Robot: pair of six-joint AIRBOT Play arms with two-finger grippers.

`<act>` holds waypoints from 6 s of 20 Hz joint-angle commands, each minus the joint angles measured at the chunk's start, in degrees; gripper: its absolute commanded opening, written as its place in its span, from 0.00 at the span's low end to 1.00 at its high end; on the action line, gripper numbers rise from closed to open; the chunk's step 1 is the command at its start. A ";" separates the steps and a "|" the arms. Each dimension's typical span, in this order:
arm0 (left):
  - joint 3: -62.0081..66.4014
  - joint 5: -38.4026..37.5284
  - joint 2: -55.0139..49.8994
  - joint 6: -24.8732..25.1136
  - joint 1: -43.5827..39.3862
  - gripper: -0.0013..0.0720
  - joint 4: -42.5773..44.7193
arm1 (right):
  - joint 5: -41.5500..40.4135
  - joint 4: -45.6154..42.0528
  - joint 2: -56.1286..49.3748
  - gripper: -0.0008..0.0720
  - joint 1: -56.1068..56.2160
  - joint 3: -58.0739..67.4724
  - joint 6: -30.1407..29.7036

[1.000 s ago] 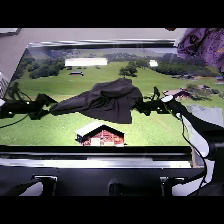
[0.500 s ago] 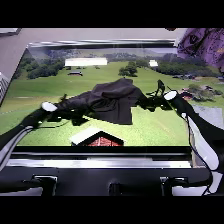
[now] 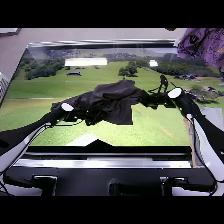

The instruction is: Fold the clothes and pants, and hang the long-sleeved shirts on hangers.

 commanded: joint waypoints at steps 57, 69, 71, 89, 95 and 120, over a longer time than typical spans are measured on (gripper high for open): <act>51.19 -37.86 -9.53 4.70 33.64 0.78 43.34 | 36.11 -30.64 -18.38 0.70 -0.02 43.82 0.98; 2.29 -33.99 26.03 8.02 58.18 0.77 32.94 | 29.64 -6.60 16.46 0.70 -26.73 -17.86 -16.72; -0.46 -34.07 26.21 8.63 57.81 0.77 32.96 | 27.61 -4.17 16.74 0.70 -26.47 -24.52 -19.45; -2.34 -34.97 25.05 9.51 57.92 0.91 34.67 | 15.06 6.82 13.09 0.34 -15.63 -36.24 -23.04; -14.49 -24.98 25.00 20.46 58.64 0.94 28.65 | 14.10 7.80 14.64 0.06 -15.72 -36.09 -22.32; 1.99 -26.21 22.40 20.52 46.90 0.03 12.20 | 13.55 -5.86 19.39 0.05 -7.87 -3.04 -11.30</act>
